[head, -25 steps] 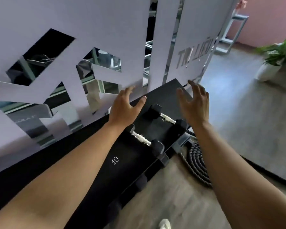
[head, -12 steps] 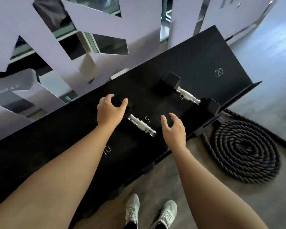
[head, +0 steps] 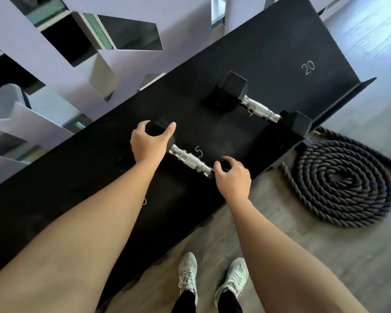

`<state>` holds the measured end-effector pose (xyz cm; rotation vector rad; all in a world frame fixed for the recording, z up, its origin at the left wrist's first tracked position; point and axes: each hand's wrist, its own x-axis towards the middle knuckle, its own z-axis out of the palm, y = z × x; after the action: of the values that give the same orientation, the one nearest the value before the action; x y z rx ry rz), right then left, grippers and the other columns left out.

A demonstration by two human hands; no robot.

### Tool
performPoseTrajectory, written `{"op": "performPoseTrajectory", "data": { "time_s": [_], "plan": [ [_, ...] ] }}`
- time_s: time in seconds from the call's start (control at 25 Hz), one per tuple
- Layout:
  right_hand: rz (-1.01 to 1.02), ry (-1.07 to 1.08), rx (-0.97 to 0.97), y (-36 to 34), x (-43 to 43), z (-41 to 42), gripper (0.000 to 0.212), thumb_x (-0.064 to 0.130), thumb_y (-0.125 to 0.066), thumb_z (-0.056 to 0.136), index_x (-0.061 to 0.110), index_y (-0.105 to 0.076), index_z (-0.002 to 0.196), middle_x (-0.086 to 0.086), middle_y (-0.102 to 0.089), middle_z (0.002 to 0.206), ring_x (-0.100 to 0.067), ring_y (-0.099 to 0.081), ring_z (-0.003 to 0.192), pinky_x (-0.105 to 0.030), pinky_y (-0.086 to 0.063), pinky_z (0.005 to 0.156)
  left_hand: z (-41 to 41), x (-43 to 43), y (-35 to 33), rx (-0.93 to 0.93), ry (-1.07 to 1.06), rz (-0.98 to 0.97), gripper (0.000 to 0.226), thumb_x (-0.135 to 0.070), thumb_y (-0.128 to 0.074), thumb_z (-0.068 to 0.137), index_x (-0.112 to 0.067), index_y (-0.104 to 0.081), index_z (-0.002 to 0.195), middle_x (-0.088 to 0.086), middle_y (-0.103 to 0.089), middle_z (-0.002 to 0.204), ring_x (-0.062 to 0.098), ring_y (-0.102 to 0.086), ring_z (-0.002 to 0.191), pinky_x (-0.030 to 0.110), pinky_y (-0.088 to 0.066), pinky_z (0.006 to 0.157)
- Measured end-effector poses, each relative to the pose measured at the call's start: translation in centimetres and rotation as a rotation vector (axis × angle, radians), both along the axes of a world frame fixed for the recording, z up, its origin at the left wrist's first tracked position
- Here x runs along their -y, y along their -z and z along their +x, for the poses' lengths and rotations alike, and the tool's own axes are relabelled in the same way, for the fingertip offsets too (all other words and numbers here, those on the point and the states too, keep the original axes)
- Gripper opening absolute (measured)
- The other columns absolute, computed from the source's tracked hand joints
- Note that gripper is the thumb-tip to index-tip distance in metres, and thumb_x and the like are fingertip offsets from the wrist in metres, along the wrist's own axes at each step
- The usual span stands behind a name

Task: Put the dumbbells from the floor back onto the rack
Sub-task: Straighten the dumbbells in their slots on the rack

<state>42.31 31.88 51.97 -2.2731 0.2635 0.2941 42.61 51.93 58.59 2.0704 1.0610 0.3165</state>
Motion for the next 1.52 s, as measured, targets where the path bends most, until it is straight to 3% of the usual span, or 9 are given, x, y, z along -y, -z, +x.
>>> {"op": "performPoseTrajectory", "data": {
  "time_s": [0.16,0.4,0.56,0.84,1.0,1.08,1.28,1.36,1.52],
  "plan": [
    [-0.031,0.103,-0.051,0.2,-0.3,-0.4,0.039,0.043,-0.05,0.086,0.029,-0.065,0.12,-0.001,-0.065,0.119,-0.029,-0.054,0.112,-0.033,-0.037,0.085,2.6,0.2,0.0,-0.011,0.112,0.073,0.072,-0.059,-0.075,0.073,-0.018,-0.057,0.129,0.004,-0.057,0.129,0.019,-0.053,0.118,0.025,-0.04,0.08],
    [0.004,0.142,-0.135,0.3,-0.2,-1.4,0.04,0.044,-0.046,0.088,0.028,-0.064,0.12,-0.002,-0.063,0.109,-0.026,-0.053,0.109,-0.03,-0.031,0.076,5.1,0.9,-0.5,-0.058,0.274,0.134,0.063,-0.057,-0.075,0.073,-0.02,-0.059,0.123,0.003,-0.059,0.123,0.013,-0.052,0.104,0.028,-0.044,0.079],
    [0.022,0.068,-0.157,0.1,0.3,-1.3,0.04,0.046,-0.043,0.088,0.025,-0.064,0.115,-0.004,-0.064,0.1,-0.028,-0.055,0.105,-0.034,-0.041,0.076,4.9,0.9,-0.7,-0.076,0.276,0.144,0.064,-0.056,-0.074,0.074,-0.019,-0.058,0.123,0.005,-0.059,0.124,0.021,-0.055,0.111,0.031,-0.047,0.08],
    [0.052,0.054,-0.171,0.0,0.3,-1.2,0.039,0.043,-0.045,0.09,0.025,-0.063,0.119,-0.005,-0.06,0.109,-0.027,-0.052,0.111,-0.033,-0.04,0.078,4.5,1.0,-1.1,-0.119,0.29,0.161,0.069,-0.059,-0.072,0.076,-0.016,-0.055,0.127,0.008,-0.058,0.126,0.023,-0.054,0.113,0.03,-0.043,0.076],
    [0.049,0.018,-0.124,-0.7,1.8,0.3,0.041,0.048,-0.052,0.09,0.023,-0.067,0.119,0.0,-0.059,0.124,-0.021,-0.051,0.119,-0.03,-0.04,0.086,5.3,1.5,-1.7,-0.237,0.279,0.273,0.076,-0.071,-0.058,0.079,-0.018,-0.052,0.133,0.009,-0.052,0.135,0.029,-0.048,0.124,0.053,-0.039,0.101],
    [0.065,0.051,0.034,-1.7,3.4,2.9,0.035,0.045,-0.055,0.09,0.021,-0.07,0.111,0.002,-0.062,0.122,-0.019,-0.053,0.117,-0.026,-0.036,0.085,6.6,2.8,-2.2,-0.095,0.278,0.388,0.073,-0.069,-0.051,0.084,-0.017,-0.051,0.135,0.011,-0.049,0.142,0.03,-0.043,0.13,0.06,-0.028,0.108],
    [0.002,0.113,0.35,-4.2,8.1,12.4,0.029,0.035,-0.057,0.093,0.017,-0.069,0.113,-0.001,-0.062,0.123,-0.023,-0.05,0.118,-0.031,-0.039,0.099,12.5,8.3,-2.8,0.158,0.402,0.23,0.065,-0.057,-0.056,0.089,-0.017,-0.048,0.139,0.008,-0.047,0.145,0.024,-0.04,0.133,0.049,-0.036,0.108],
    [-0.076,0.079,0.349,-3.8,10.1,15.6,0.033,0.035,-0.055,0.094,0.016,-0.067,0.118,-0.003,-0.059,0.129,-0.027,-0.047,0.121,-0.038,-0.036,0.105,15.0,9.5,-1.8,0.15,0.41,0.169,0.071,-0.06,-0.058,0.087,-0.018,-0.043,0.143,0.007,-0.044,0.147,0.024,-0.039,0.134,0.037,-0.036,0.104],
    [-0.172,-0.037,0.243,-0.8,13.4,18.6,0.039,0.038,-0.051,0.097,0.017,-0.061,0.128,-0.006,-0.054,0.138,-0.029,-0.044,0.127,-0.038,-0.031,0.11,18.1,9.9,0.8,0.1,0.343,0.134,0.085,-0.068,-0.062,0.078,-0.021,-0.041,0.144,0.006,-0.043,0.148,0.024,-0.041,0.133,0.033,-0.038,0.096]
  ]
}}
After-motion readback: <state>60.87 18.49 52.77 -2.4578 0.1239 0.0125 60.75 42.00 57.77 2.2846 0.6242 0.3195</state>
